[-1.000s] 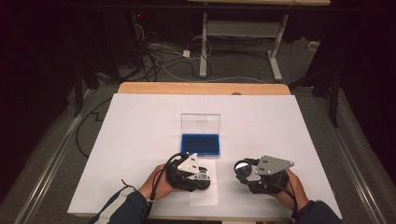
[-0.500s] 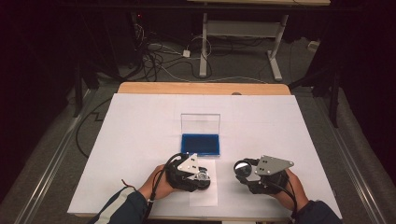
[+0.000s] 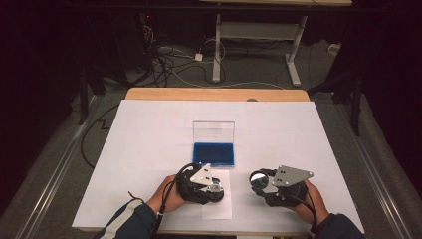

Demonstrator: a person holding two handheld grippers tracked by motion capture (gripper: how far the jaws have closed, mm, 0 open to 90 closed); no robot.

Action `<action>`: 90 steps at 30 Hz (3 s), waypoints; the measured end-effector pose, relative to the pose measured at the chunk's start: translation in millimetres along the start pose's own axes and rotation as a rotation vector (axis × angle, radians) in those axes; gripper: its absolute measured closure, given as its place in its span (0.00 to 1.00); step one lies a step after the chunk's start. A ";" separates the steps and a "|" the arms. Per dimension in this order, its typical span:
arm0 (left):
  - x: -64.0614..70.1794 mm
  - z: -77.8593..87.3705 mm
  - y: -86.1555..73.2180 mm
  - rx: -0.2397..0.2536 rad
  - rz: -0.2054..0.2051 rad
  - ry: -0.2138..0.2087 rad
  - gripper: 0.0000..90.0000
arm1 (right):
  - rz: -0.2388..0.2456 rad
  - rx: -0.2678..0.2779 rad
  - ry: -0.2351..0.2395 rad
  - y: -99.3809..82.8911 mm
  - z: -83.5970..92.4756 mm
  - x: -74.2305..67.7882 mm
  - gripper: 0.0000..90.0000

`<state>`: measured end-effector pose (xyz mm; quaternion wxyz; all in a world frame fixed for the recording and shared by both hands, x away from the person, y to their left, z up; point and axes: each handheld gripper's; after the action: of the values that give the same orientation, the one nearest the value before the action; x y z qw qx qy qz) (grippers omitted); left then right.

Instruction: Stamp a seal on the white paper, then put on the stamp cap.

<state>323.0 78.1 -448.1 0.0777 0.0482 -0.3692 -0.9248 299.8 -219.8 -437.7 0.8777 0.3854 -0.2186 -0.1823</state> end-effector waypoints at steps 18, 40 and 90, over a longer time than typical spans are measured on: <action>1.3 46.1 8.4 0.140 -0.009 0.083 0.60 | 0.001 0.014 -0.012 1.4 3.0 0.9 0.42; -3.7 80.3 -24.7 0.160 0.043 0.173 0.60 | 0.002 0.033 -0.014 4.1 4.0 1.3 0.42; -5.7 99.9 -36.2 0.249 0.077 0.219 0.60 | 0.008 0.015 0.003 4.0 -0.6 -0.2 0.42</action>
<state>310.0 172.4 -400.7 0.1462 0.1441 -0.4721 -0.8573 300.5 -216.8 -435.1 0.8758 0.3915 -0.2202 -0.1765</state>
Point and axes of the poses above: each handheld gripper's, and its own axes: z roughly backward along the jaws, y roughly out of its top, x roughly to its right, and after that the axes turned 1 degree about -y, right-handed
